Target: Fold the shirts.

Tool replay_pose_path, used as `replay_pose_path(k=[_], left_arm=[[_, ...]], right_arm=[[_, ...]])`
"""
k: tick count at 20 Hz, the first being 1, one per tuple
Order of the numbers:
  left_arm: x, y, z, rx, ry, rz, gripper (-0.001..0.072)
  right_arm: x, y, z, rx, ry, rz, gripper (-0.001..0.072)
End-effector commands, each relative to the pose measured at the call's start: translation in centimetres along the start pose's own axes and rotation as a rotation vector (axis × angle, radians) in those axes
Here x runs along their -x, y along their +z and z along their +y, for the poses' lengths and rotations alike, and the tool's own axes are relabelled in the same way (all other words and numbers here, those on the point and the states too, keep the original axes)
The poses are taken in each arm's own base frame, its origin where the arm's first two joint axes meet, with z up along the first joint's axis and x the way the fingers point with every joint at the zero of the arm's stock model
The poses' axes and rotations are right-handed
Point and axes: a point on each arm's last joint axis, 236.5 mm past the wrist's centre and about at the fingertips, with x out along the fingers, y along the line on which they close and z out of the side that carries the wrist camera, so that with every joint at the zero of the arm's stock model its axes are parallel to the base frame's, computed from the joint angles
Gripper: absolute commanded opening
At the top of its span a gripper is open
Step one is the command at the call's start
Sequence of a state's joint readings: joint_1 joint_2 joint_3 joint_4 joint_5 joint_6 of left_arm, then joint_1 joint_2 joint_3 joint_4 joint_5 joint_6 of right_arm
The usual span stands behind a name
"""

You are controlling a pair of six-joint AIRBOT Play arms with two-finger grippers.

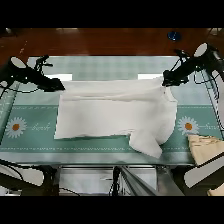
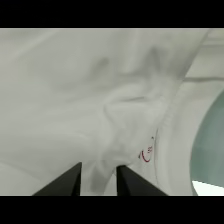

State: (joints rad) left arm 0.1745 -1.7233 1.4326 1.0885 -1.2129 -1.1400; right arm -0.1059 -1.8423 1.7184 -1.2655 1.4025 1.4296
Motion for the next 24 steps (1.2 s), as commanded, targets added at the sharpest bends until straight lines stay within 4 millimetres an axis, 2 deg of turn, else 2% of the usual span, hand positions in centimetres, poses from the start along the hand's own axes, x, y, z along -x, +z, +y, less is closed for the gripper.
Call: replay_pose_path(k=[1,2,4,6,8,9,10,13,14,15,16,17,18,21,24], left_arm=[[3.1,-0.1,0.6,-0.011,-0.003,0.037,0.0465],[4.9,-0.3,1.4,0.002,0.012,0.044,0.0465],[7.9,-1.8,3.9,0.091,0.070,0.064,0.0465],[9.8,-4.7,5.6,0.212,0.080,0.114,0.0465],[10.4,-8.2,5.8,0.284,0.042,0.177,0.0465],[10.4,-10.0,5.7,0.302,0.032,0.193,0.0465],[10.2,-11.8,5.7,0.323,0.030,0.183,0.0465],[8.9,-15.4,4.0,0.338,-0.042,0.050,0.0465],[8.4,-16.7,3.2,0.356,-0.077,0.008,0.0465],[7.8,-18.1,2.4,0.391,-0.119,-0.019,0.0466],[7.2,-19.3,1.5,0.424,-0.169,-0.031,0.0488],[6.5,-20.4,0.6,0.445,-0.216,-0.026,0.0589],[5.7,-21.6,-0.1,0.469,-0.251,-0.006,0.0619],[4.3,-23.5,-1.0,0.479,-0.279,0.039,0.0619],[4.1,-24.2,0.0,0.462,-0.230,0.055,0.0619]], right_arm=[[2.7,-1.3,-1.9,0.045,-0.085,0.041,0.0363],[4.7,-1.9,-3.9,0.058,-0.179,0.042,0.0391],[9.3,-4.1,-9.1,0.030,-0.391,0.076,0.0391],[11.9,-6.7,-11.4,-0.081,-0.397,0.103,0.0391],[12.4,-10.6,-12.2,-0.170,-0.327,0.162,0.0378],[12.0,-12.1,-12.0,-0.196,-0.268,0.158,0.0347],[11.5,-13.3,-11.5,-0.214,-0.205,0.131,0.0347],[9.6,-14.8,-8.9,-0.241,-0.023,-0.016,0.0352],[8.9,-15.2,-8.0,-0.248,0.026,-0.048,0.0370],[8.3,-15.8,-7.2,-0.257,0.067,-0.056,0.0463],[7.6,-16.3,-6.4,-0.256,0.102,-0.047,0.0494],[7.0,-16.8,-5.8,-0.259,0.128,-0.033,0.0499],[6.5,-17.0,-5.3,-0.261,0.153,-0.027,0.0500],[5.7,-17.6,-4.7,-0.263,0.182,-0.011,0.0500],[5.7,-17.2,-5.0,-0.261,0.174,-0.028,0.0498]])
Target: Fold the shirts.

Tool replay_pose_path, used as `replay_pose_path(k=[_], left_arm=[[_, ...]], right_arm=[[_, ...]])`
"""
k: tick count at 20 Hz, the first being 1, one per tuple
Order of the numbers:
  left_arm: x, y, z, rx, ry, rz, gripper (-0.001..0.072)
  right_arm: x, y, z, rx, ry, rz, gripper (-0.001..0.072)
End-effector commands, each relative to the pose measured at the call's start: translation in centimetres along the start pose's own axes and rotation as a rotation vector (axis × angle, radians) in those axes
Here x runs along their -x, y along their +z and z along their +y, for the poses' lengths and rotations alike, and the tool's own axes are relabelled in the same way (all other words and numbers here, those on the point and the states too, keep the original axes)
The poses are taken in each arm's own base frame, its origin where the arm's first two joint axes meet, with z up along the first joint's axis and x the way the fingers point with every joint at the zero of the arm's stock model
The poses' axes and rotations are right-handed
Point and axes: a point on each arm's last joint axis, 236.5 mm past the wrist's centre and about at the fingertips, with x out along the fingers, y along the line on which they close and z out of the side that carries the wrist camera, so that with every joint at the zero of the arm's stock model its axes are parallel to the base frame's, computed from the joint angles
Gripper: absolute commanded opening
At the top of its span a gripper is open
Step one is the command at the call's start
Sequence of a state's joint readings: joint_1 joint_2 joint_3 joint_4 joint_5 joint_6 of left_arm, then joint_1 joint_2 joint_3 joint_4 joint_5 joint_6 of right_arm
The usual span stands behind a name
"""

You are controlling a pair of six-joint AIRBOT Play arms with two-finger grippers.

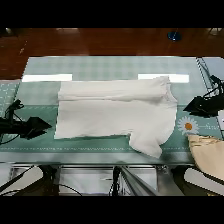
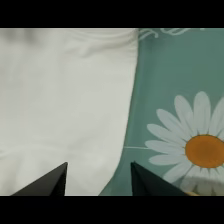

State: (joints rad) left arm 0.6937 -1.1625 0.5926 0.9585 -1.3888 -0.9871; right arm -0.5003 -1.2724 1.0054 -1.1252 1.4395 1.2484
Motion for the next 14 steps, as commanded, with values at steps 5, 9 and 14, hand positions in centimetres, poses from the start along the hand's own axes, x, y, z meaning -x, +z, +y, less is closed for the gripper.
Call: replay_pose_path(k=[5,9,14], left_arm=[[-1.2,-1.1,0.9,0.013,-0.004,0.035,0.0619],[-2.8,-1.5,0.8,0.002,-0.009,0.097,0.0619],[-5.9,0.6,-1.6,-0.035,-0.060,0.067,0.0619]], right_arm=[[-0.4,0.8,0.1,0.004,0.012,-0.049,0.0495],[-0.4,0.8,0.1,0.006,0.012,-0.049,0.0494],[-0.4,0.4,0.3,0.006,0.019,-0.030,0.0486]])
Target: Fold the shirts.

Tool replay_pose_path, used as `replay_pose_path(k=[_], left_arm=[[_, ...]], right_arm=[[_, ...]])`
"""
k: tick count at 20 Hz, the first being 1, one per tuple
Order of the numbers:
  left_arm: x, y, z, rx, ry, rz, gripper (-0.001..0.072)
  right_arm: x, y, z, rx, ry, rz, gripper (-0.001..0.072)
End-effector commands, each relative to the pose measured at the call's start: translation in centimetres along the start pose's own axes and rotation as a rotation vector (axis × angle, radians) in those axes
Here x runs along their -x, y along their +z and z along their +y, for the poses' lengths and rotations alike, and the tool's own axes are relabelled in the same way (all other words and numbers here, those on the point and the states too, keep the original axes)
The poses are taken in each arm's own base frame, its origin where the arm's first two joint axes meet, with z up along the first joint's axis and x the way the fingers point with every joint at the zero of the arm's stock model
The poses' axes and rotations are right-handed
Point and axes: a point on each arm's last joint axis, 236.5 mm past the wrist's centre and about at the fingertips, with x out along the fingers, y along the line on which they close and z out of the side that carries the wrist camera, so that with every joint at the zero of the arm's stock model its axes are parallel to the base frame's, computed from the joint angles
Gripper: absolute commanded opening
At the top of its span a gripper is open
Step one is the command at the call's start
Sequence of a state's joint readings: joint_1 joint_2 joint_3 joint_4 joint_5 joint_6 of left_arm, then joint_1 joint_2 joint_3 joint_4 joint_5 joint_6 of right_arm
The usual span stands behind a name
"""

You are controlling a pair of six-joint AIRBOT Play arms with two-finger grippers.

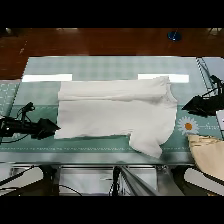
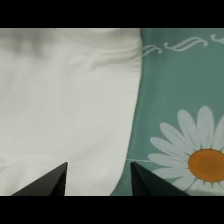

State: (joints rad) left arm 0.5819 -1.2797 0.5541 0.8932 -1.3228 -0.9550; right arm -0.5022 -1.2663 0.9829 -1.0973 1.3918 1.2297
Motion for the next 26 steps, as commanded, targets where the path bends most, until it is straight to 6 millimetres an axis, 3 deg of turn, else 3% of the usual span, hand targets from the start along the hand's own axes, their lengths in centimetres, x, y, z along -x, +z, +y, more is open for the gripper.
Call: replay_pose_path(k=[1,4,6,7,9,12,14,15,20,23,26], left_arm=[[-2.4,1.3,-0.7,-0.039,0.002,-0.001,0.0610],[-4.6,-0.1,-1.1,-0.058,0.002,0.096,0.0553],[-5.3,-0.7,-1.2,-0.059,-0.003,0.136,0.0097],[-5.4,-0.9,-1.2,-0.056,-0.008,0.143,0.0030],[-5.3,-1.0,-1.3,-0.066,-0.013,0.150,0.0030],[-5.3,-1.1,-1.3,-0.082,-0.012,0.151,0.0030],[-5.3,-1.1,-1.3,-0.098,-0.013,0.151,0.0030],[-5.3,-1.1,-1.3,-0.102,-0.013,0.151,0.0030],[-5.3,-1.1,-1.3,-0.125,-0.015,0.151,0.0031],[-5.2,-1.4,-1.5,-0.135,-0.025,0.163,0.0030],[-5.2,-1.4,-1.5,-0.135,-0.026,0.164,0.0031]], right_arm=[[0.0,-0.4,0.1,0.000,0.007,0.015,0.0486],[0.0,-0.6,0.2,0.000,0.010,0.026,0.0486],[0.1,-1.1,0.4,0.001,0.017,0.046,0.0486],[0.3,-1.3,0.5,0.005,0.013,0.045,0.0486],[1.2,-1.7,-0.3,0.016,-0.046,0.036,0.0487],[3.1,-3.4,-3.1,-0.007,-0.208,0.059,0.0488],[3.0,-4.6,-2.3,-0.018,-0.180,0.091,0.0508],[2.5,-5.5,-1.6,-0.028,-0.143,0.118,0.0560],[-2.6,-9.9,-0.7,-0.089,-0.018,0.226,0.0553],[-5.4,-10.1,0.4,-0.156,0.067,0.181,0.0538],[-6.8,-10.1,0.6,-0.192,0.094,0.145,0.0538]])
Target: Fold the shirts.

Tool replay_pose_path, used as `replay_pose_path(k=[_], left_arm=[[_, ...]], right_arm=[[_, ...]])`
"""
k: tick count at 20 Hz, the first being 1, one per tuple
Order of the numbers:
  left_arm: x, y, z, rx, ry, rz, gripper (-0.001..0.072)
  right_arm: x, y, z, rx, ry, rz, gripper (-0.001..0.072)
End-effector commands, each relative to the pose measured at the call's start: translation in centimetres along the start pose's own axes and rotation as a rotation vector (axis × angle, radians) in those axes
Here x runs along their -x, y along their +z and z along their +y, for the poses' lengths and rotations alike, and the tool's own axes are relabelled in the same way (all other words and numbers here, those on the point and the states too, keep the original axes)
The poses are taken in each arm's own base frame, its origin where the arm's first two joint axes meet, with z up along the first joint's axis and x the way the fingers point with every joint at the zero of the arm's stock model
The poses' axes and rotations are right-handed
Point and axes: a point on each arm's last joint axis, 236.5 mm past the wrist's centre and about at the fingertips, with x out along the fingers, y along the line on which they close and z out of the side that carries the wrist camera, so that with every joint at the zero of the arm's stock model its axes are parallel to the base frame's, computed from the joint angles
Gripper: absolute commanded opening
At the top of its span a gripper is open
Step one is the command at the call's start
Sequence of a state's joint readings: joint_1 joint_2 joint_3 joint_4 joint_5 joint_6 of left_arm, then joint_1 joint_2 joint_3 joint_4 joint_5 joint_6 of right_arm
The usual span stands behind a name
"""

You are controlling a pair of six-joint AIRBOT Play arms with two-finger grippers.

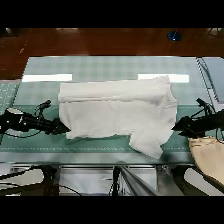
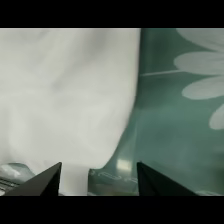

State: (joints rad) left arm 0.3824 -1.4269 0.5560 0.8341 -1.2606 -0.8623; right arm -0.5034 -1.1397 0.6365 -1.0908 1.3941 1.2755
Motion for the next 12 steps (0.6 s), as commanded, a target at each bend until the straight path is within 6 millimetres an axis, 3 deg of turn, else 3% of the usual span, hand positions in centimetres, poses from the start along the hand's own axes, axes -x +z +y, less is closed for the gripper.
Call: replay_pose_path(k=[1,6,7,8,9,10,12], left_arm=[[0.0,-0.1,-0.1,-0.009,-0.002,0.006,0.0030],[1.0,1.0,-0.5,-0.037,-0.001,-0.009,0.0031],[1.2,1.3,-0.7,-0.044,-0.001,-0.012,0.0030],[1.5,1.6,-0.8,-0.052,0.000,-0.016,0.0031],[1.7,1.9,-0.9,-0.058,0.002,-0.021,0.0031],[1.9,2.1,-1.0,-0.062,0.003,-0.025,0.0031],[2.3,2.5,-1.3,-0.074,0.001,-0.028,0.0030]], right_arm=[[-1.8,0.6,0.2,-0.045,0.044,-0.056,0.0538],[-3.5,0.5,-1.0,-0.097,0.027,-0.083,0.0531],[-3.9,0.4,-1.2,-0.107,0.026,-0.089,0.0464],[-4.2,0.7,-1.1,-0.114,0.039,-0.106,0.0351],[-4.3,1.1,-0.7,-0.117,0.060,-0.128,0.0143],[-4.2,1.6,0.2,-0.122,0.098,-0.148,0.0018],[-3.2,2.8,3.1,-0.067,0.214,-0.196,0.0017]])
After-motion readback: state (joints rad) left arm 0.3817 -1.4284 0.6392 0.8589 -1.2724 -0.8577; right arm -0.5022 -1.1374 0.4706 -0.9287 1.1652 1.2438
